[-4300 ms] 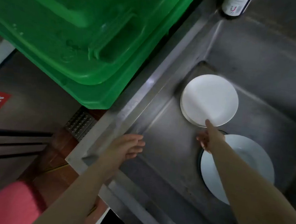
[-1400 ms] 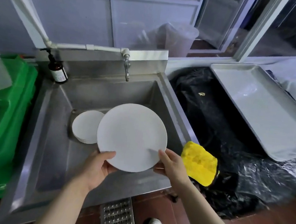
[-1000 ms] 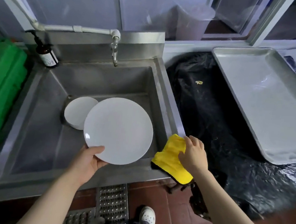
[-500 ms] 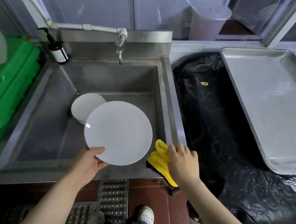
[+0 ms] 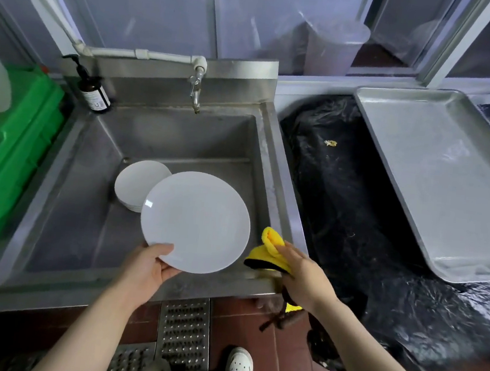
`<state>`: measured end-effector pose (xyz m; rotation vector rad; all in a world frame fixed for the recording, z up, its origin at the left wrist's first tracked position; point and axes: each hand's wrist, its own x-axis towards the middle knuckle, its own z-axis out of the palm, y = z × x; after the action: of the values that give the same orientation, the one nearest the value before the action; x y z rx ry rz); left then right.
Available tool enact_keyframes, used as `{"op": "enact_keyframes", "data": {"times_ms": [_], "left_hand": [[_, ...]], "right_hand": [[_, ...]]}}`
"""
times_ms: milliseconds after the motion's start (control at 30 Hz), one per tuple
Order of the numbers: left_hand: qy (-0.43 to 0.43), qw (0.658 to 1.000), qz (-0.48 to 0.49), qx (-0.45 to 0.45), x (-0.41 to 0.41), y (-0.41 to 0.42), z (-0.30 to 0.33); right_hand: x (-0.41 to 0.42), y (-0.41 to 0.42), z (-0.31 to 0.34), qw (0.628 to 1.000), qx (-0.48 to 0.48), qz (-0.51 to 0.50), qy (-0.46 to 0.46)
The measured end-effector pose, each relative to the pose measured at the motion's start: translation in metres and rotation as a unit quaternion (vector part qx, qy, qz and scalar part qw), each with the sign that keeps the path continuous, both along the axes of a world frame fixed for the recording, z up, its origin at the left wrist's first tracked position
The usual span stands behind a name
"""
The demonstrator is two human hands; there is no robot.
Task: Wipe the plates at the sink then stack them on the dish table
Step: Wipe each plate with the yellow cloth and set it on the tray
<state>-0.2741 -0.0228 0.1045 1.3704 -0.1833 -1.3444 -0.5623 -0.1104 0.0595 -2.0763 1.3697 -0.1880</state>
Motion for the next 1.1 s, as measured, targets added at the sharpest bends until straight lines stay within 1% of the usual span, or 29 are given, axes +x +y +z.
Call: {"op": "enact_keyframes", "data": {"times_ms": [100, 133, 167, 233, 267, 333, 400, 467, 533, 633, 700, 767, 867, 933, 1033, 1100], "left_hand": [[-0.006, 1.0, -0.012, -0.001, 0.008, -0.002, 0.008], [-0.009, 1.0, -0.015, -0.002, 0.01, -0.003, 0.01], [-0.015, 1.0, -0.019, -0.003, 0.012, -0.004, 0.013], [-0.032, 0.999, -0.036, -0.009, 0.016, -0.006, 0.019], [-0.042, 0.998, -0.049, -0.012, 0.018, -0.006, 0.022], [-0.063, 0.996, -0.069, -0.014, 0.021, -0.007, 0.029], [-0.072, 0.994, -0.075, -0.022, 0.026, -0.006, 0.036], [-0.067, 0.995, -0.058, -0.044, 0.034, -0.005, 0.044], [-0.065, 0.995, -0.036, -0.061, 0.044, -0.004, 0.049], [-0.054, 0.996, -0.008, -0.075, 0.056, -0.001, 0.05], [-0.034, 0.995, 0.016, -0.088, 0.061, 0.0, 0.049], [-0.024, 0.993, 0.039, -0.106, 0.064, -0.003, 0.052], [-0.022, 0.988, 0.078, -0.129, 0.072, -0.013, 0.06], [-0.017, 0.986, 0.101, -0.132, 0.076, -0.018, 0.064], [-0.025, 0.984, 0.098, -0.147, 0.081, -0.018, 0.068], [-0.037, 0.984, 0.084, -0.155, 0.085, -0.016, 0.074]], "right_hand": [[0.013, -0.003, 0.018, 0.982, -0.044, -0.144, -0.116], [0.02, -0.005, 0.027, 0.973, -0.054, -0.173, -0.144], [0.029, -0.008, 0.038, 0.966, -0.071, -0.181, -0.169], [0.05, -0.014, 0.064, 0.961, -0.144, -0.135, -0.193], [0.061, -0.018, 0.075, 0.96, -0.186, -0.096, -0.185], [0.084, -0.025, 0.094, 0.961, -0.247, -0.021, -0.119], [0.104, -0.031, 0.105, 0.956, -0.289, 0.038, -0.021], [0.115, -0.036, 0.109, 0.947, -0.305, 0.084, 0.051], [0.122, -0.035, 0.109, 0.942, -0.31, 0.099, 0.08], [0.134, -0.023, 0.109, 0.938, -0.324, 0.104, 0.063], [0.143, -0.012, 0.111, 0.941, -0.315, 0.113, 0.046], [0.154, 0.002, 0.114, 0.937, -0.316, 0.146, 0.027], [0.176, 0.024, 0.119, 0.922, -0.323, 0.214, 0.006], [0.188, 0.031, 0.123, 0.915, -0.329, 0.234, -0.007], [0.189, 0.025, 0.132, 0.903, -0.347, 0.254, -0.002], [0.183, 0.012, 0.141, 0.896, -0.37, 0.247, 0.016]]}}
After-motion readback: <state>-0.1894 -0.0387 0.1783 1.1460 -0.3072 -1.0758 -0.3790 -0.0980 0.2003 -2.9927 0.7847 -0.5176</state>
